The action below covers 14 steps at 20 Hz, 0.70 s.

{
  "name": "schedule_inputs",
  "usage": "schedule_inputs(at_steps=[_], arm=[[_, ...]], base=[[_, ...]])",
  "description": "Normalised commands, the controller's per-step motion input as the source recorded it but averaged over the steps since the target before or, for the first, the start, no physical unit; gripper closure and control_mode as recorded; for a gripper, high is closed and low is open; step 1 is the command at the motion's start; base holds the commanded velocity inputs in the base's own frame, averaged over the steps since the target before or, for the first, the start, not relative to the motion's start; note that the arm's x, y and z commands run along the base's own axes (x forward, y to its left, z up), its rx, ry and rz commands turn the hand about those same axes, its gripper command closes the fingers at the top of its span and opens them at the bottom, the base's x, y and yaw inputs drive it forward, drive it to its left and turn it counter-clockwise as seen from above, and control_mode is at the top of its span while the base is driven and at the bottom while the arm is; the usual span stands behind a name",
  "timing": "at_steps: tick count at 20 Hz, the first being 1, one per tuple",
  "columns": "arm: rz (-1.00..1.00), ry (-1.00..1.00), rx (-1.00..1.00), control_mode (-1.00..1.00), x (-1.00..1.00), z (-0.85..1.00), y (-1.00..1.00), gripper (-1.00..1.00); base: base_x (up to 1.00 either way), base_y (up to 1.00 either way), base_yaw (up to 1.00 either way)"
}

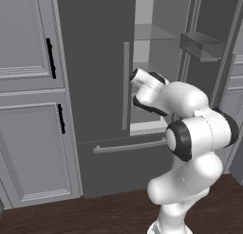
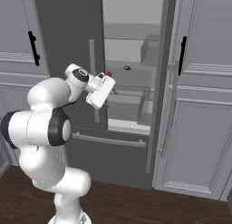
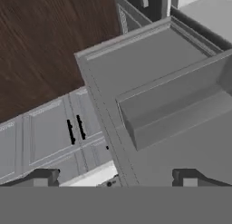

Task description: Take the strawberry from the fridge and place it on top of the pancake, located on the dining counter.

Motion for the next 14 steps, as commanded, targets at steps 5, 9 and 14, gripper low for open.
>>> schedule_inputs(at_steps=[5,9,14], arm=[[-0.62,-0.24,0.62,-1.0,-0.28,-0.09,0.2,-1.0],[-0.53,-0.46,0.61,-1.0,-0.34,-0.01,0.41,-1.0],[-0.48,-0.68,0.41,-1.0,-0.13,0.02,0.7,-1.0]], base=[[0.0,0.0,0.0],[0.0,0.0,0.0],[0.0,0.0,0.0]])
